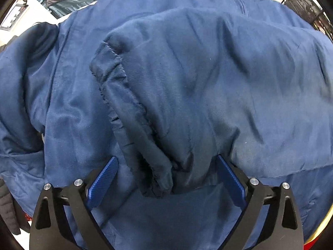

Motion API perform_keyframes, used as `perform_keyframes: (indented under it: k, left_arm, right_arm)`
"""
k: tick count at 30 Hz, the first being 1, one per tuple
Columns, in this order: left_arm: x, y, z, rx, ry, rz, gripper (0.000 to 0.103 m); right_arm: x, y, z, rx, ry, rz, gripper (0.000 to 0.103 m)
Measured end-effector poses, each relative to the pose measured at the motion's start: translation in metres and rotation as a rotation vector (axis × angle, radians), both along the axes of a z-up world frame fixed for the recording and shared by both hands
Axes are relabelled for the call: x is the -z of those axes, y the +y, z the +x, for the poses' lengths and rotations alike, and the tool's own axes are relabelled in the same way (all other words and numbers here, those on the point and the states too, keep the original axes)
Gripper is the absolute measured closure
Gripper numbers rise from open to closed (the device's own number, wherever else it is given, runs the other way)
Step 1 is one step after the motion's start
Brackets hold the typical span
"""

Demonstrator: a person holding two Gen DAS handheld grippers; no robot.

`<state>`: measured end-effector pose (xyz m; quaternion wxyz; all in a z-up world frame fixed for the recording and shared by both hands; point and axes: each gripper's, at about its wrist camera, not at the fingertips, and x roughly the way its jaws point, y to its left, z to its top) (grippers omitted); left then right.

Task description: Fold large clothes

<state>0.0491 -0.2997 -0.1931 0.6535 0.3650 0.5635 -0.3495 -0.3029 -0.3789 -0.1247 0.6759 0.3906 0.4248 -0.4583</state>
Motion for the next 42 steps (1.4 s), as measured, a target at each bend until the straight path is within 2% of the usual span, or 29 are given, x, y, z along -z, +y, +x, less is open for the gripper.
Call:
perform_keyframes:
  k: [2,5,8,12,15,17,19,21,25,30,34,37,38,39,42]
  left_arm:
    - [-0.019,0.005,-0.003,-0.001,-0.053,-0.051,0.013]
    - [-0.053,0.022,-0.009,-0.003,-0.126,-0.176,0.012]
    - [-0.063,0.025,-0.018,-0.008,-0.111,-0.234,0.012]
    - [-0.043,0.004,-0.031,0.038,-0.084,-0.184,0.012]
    - [-0.015,-0.012,-0.027,0.048,-0.065,-0.075,0.011]
    - [0.010,-0.017,-0.020,0.036,-0.004,-0.014,0.005]
    - [0.022,-0.018,-0.013,0.019,0.042,-0.024,0.005]
    - [0.026,-0.021,-0.010,0.029,0.059,-0.011,0.005]
    - [0.029,-0.025,-0.008,0.026,0.072,0.016,0.005]
    - [0.029,-0.027,-0.009,0.023,0.060,0.010,0.005]
    - [0.021,-0.028,-0.014,0.033,0.041,0.007,0.005]
    - [0.002,-0.016,-0.020,0.019,-0.028,-0.038,0.006]
    - [-0.006,-0.009,-0.023,0.016,-0.051,-0.059,0.006]
    - [-0.012,-0.003,-0.026,0.010,-0.067,-0.074,0.006]
    - [-0.033,0.032,-0.034,-0.018,-0.090,-0.152,0.006]
  right_arm:
    - [-0.023,0.012,0.005,-0.008,0.044,-0.107,0.032]
    - [-0.042,0.028,0.020,-0.072,0.034,-0.194,0.032]
    - [-0.041,0.029,0.054,-0.216,-0.005,-0.201,0.031]
    - [-0.029,0.021,0.107,-0.385,0.034,-0.265,0.030]
    - [0.003,0.010,0.137,-0.445,0.157,-0.229,0.027]
    - [0.033,0.000,0.146,-0.450,0.248,-0.186,0.026]
    - [0.065,-0.005,0.153,-0.487,0.349,-0.153,0.025]
    - [0.076,-0.002,0.157,-0.518,0.402,-0.189,0.025]
    - [0.084,0.001,0.161,-0.504,0.463,-0.211,0.024]
    - [0.089,0.002,0.167,-0.502,0.526,-0.216,0.024]
    - [0.067,0.000,0.174,-0.477,0.495,-0.190,0.024]
    - [0.036,0.008,0.164,-0.431,0.376,-0.179,0.023]
    - [0.028,0.012,0.160,-0.416,0.339,-0.173,0.015]
    - [0.022,0.015,0.156,-0.404,0.300,-0.167,0.013]
    - [0.006,0.037,0.140,-0.388,0.178,-0.118,0.013]
